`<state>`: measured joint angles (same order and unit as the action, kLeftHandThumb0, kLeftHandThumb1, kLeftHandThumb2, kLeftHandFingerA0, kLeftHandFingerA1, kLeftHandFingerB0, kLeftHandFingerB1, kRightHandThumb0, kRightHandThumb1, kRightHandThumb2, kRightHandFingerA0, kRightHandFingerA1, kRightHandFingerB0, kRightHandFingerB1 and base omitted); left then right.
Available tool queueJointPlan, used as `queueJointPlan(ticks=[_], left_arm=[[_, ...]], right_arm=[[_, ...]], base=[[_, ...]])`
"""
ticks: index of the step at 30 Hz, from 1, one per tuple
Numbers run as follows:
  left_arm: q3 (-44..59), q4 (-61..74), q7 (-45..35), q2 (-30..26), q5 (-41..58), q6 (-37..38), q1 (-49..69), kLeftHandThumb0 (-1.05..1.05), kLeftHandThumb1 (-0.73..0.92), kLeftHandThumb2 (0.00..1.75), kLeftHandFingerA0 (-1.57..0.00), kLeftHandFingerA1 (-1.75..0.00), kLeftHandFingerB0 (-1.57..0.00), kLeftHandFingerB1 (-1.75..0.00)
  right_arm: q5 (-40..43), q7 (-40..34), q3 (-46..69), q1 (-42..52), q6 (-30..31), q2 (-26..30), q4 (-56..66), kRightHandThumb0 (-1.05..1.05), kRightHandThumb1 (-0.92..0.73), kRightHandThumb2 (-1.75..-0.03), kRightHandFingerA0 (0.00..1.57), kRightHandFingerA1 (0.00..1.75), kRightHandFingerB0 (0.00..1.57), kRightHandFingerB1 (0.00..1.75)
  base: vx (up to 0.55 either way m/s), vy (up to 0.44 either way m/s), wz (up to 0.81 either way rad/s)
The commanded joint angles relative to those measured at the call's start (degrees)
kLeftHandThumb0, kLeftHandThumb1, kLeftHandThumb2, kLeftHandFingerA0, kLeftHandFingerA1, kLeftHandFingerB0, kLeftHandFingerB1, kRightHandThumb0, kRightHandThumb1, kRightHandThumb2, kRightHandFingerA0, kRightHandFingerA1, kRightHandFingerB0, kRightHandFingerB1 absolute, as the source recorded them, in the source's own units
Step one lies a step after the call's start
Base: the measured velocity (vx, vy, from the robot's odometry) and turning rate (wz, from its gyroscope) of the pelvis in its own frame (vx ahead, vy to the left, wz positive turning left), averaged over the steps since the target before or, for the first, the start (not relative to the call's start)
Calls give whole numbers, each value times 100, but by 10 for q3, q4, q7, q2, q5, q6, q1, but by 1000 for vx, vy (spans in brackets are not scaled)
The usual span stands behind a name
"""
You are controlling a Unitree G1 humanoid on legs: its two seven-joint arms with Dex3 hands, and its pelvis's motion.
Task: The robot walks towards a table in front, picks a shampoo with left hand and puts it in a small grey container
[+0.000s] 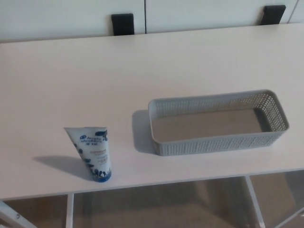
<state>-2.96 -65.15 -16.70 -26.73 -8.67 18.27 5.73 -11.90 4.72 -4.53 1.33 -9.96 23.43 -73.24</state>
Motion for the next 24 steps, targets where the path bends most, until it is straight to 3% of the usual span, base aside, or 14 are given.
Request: queueJointPlan(ticks=[1, 4, 5, 6, 8, 9, 10, 11, 13, 14, 16, 17, 18, 24], left_arm=[[39, 121, -49, -19, 56, 34, 81, -42, 59, 58, -56, -43, -29, -33], [77, 253, -74, -22, 103, 25, 182, -55, 45, 72, -44, -49, -18, -39], [94, 305, -87, -21, 127, 19, 222, -48, 52, 57, -44, -38, -20, -28], [118, 361, -119, -20, 170, 26, 276, -55, 41, 70, -32, -47, -12, -36], [145, 433, -181, -25, 232, 36, 354, -59, 41, 70, -24, -44, -7, -34], [161, 465, -216, -31, 265, 44, 388, -29, 32, 87, -1, -49, 0, -48], [186, 520, -268, -44, 317, 55, 442, -30, 30, 86, 0, -49, 0, -49], [208, 570, -296, -52, 351, 43, 473, -45, 46, 54, -14, -32, -7, -25], [241, 631, -336, -59, 401, 27, 512, -50, 37, 63, -12, -39, -8, -25], [260, 655, -354, -60, 423, 26, 526, -27, 29, 84, -1, -48, 0, -48], [293, 689, -395, -60, 473, 32, 532, -27, 29, 84, -1, -48, 0, -48], [315, 712, -410, -55, 506, 23, 526, -53, 40, 64, -20, -40, -9, -32], [333, 740, -405, -43, 536, 32, 518, -52, 40, 66, -29, -42, -14, -34], [380, 926, -300, 2, 629, 27, 533, -50, 37, 65, -31, -42, -18, -36]], right_arm=[[-4, -9, 2, 2, -13, 15, 0, -19, -70, -61, 66, 46, 50, 39], [-1, -7, 6, 11, -17, 13, -4, -20, -72, -61, 66, 46, 50, 39], [-2, -7, 5, 12, -17, 13, -4, -19, -70, -60, 67, 46, 50, 39], [-3, -6, 3, 15, -18, 13, -3, -19, -70, -60, 66, 46, 50, 39], [-4, -3, 2, 23, -21, 15, 0, -17, -70, -61, 65, 46, 50, 39], [-2, -2, 4, 23, -21, 14, -1, -20, -72, -61, 64, 45, 49, 39], [2, 2, 8, 20, -19, 14, -3, -21, -72, -61, 64, 45, 48, 39], [4, 1, 10, 16, -15, 12, -5, -22, -73, -61, 65, 45, 48, 39], [1, -3, 7, 19, -17, 12, -6, -22, -73, -61, 66, 46, 49, 39], [0, -4, 7, 20, -18, 13, -7, -21, -72, -61, 66, 46, 49, 39], [0, -3, 7, 19, -18, 13, -8, -21, -72, -61, 66, 46, 50, 39], [0, -2, 6, 18, -16, 11, -6, -21, -71, -61, 65, 46, 49, 39], [-1, -2, 4, 16, -15, 10, -5, -22, -72, -61, 65, 46, 48, 39], [-2, 1, 4, 24, -20, 8, -7, -21, -73, -61, 63, 45, 48, 39]], base=[[-14, -95, 1], [-17, -96, 2], [-21, -98, 1], [-22, -99, 1], [-23, -99, 1], [-25, -99, 1], [-27, -99, 2], [-30, -102, 1], [-34, -101, 1], [-36, -103, 0], [-41, -102, 3], [-44, -104, 3], [-46, -105, 2], [0, 0, 0]])
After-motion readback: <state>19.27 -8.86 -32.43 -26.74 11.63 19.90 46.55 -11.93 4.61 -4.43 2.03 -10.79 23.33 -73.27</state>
